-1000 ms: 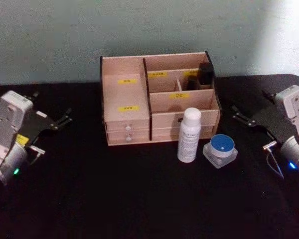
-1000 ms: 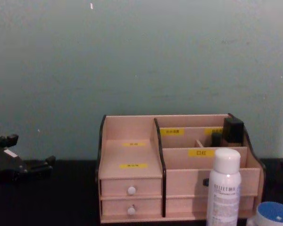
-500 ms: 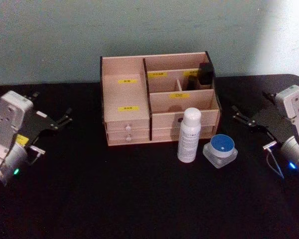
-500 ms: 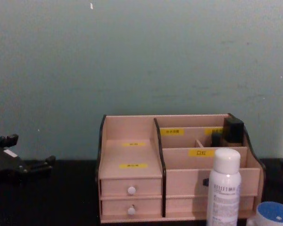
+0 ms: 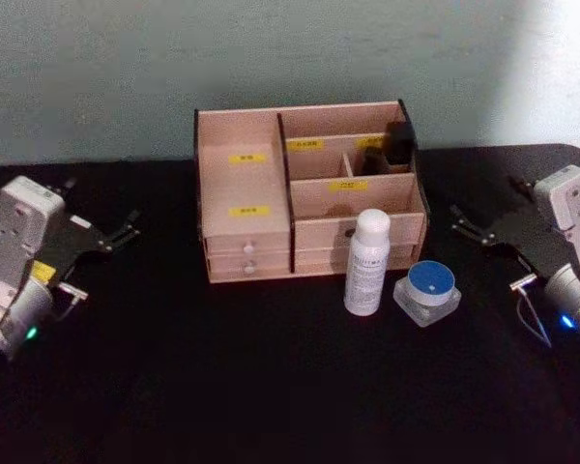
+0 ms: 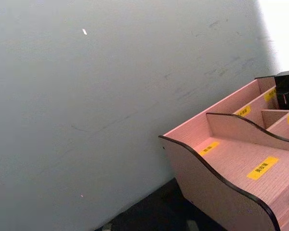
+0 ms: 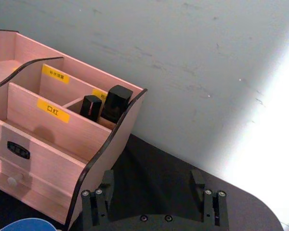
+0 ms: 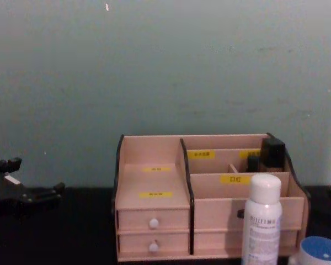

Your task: Pick up the facial cleanser and watermelon frost from the table and place them into the tiered storage box.

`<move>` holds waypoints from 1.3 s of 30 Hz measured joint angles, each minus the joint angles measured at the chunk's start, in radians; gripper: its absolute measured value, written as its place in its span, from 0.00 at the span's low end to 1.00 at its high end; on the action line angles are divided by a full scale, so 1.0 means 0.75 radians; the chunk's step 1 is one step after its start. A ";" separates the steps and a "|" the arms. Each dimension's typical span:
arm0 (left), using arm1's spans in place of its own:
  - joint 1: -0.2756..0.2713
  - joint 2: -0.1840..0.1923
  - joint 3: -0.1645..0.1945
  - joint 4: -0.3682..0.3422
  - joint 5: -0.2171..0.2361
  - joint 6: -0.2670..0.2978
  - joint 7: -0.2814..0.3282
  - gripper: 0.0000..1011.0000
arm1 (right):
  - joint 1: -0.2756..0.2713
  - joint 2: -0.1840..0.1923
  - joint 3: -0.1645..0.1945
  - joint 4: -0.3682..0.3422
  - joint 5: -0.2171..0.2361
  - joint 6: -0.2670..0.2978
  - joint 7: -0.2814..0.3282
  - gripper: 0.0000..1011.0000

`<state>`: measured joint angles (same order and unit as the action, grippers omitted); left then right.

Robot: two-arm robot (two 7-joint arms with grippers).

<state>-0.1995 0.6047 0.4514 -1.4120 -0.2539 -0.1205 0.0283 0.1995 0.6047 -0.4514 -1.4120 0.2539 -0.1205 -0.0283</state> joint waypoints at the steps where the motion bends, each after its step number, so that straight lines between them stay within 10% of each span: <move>1: 0.000 0.000 0.000 0.000 0.000 0.000 0.000 0.99 | 0.000 0.000 0.000 0.000 0.000 0.000 0.000 0.99; 15: 0.000 0.000 0.000 0.000 0.000 0.000 0.000 0.99 | -0.037 0.005 0.058 -0.034 0.003 0.009 0.047 0.99; 39: 0.000 0.000 0.000 0.000 0.000 0.000 0.000 0.99 | -0.295 0.131 0.199 -0.362 0.186 -0.012 0.315 0.99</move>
<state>-0.1995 0.6047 0.4514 -1.4120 -0.2539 -0.1205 0.0283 -0.0220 0.7028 -0.3023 -1.6832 0.3935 -0.1296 0.2079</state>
